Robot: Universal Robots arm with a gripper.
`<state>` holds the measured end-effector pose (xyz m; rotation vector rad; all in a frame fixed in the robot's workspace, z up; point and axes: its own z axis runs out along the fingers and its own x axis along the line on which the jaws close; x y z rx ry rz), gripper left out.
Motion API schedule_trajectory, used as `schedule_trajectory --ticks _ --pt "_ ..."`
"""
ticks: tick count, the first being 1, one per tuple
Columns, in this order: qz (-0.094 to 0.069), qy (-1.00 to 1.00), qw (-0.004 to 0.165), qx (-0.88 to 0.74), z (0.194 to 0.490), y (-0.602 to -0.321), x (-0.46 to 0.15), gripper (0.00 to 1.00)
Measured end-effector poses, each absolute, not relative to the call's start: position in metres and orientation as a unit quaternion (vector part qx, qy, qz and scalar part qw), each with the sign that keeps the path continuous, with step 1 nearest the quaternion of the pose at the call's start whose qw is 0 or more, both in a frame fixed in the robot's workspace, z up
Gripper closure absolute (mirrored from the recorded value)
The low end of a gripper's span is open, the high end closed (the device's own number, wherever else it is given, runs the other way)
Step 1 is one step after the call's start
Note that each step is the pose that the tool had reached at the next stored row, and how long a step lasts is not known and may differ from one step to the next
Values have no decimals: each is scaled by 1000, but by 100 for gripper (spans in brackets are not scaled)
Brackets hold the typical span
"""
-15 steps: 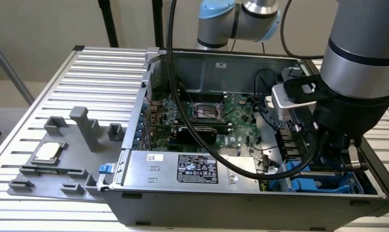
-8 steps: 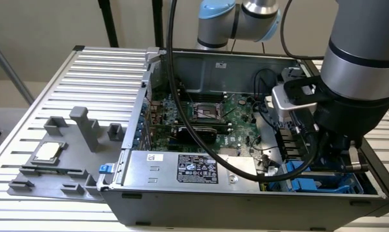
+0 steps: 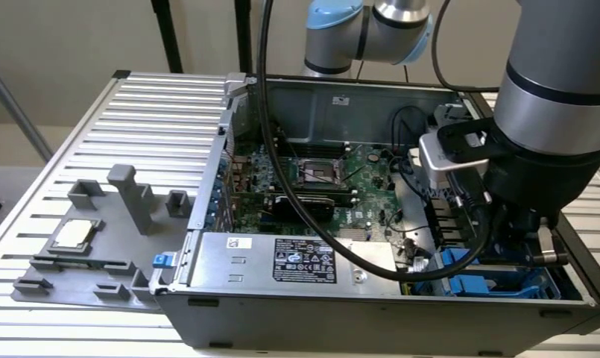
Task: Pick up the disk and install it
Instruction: 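Insert the second disk wire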
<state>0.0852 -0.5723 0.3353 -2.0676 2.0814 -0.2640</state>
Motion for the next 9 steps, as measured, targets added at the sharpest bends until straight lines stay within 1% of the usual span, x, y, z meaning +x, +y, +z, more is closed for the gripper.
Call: schedule_trajectory --ticks 9 --pt "-90 701 99 -701 335 -572 85 100"
